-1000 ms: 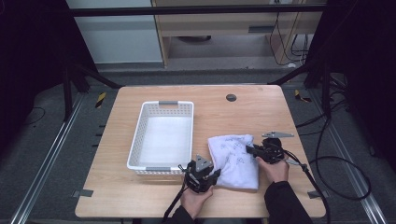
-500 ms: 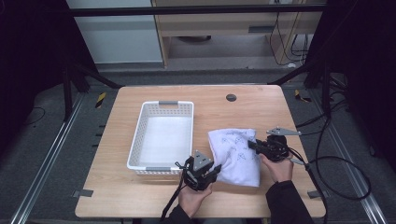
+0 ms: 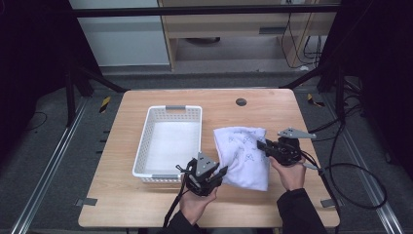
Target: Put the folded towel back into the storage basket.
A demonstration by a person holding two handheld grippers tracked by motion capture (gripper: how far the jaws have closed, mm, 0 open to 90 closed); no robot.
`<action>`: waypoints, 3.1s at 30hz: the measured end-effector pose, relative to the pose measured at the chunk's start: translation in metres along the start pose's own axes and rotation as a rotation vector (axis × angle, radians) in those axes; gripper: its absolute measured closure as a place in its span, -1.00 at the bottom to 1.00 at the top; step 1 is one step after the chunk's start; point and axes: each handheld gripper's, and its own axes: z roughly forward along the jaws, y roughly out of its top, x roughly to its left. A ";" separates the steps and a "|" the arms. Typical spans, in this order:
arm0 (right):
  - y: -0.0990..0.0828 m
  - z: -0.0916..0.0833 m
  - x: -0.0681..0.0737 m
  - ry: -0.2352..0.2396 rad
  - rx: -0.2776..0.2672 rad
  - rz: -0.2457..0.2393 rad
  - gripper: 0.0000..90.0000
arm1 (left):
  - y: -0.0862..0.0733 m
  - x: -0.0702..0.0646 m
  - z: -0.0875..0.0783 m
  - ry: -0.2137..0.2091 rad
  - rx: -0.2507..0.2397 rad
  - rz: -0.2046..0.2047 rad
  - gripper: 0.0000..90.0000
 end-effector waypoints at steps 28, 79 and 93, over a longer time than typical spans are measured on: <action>0.047 -0.004 0.035 0.013 -0.083 -0.041 0.64 | 0.025 0.021 -0.042 0.048 -0.075 0.029 0.65; 0.091 0.065 0.117 0.125 -0.134 -0.073 0.63 | 0.014 0.106 -0.113 0.166 -0.117 -0.032 0.65; 0.099 0.082 0.134 0.112 -0.129 -0.118 0.63 | 0.009 0.119 -0.121 0.197 -0.125 -0.045 0.65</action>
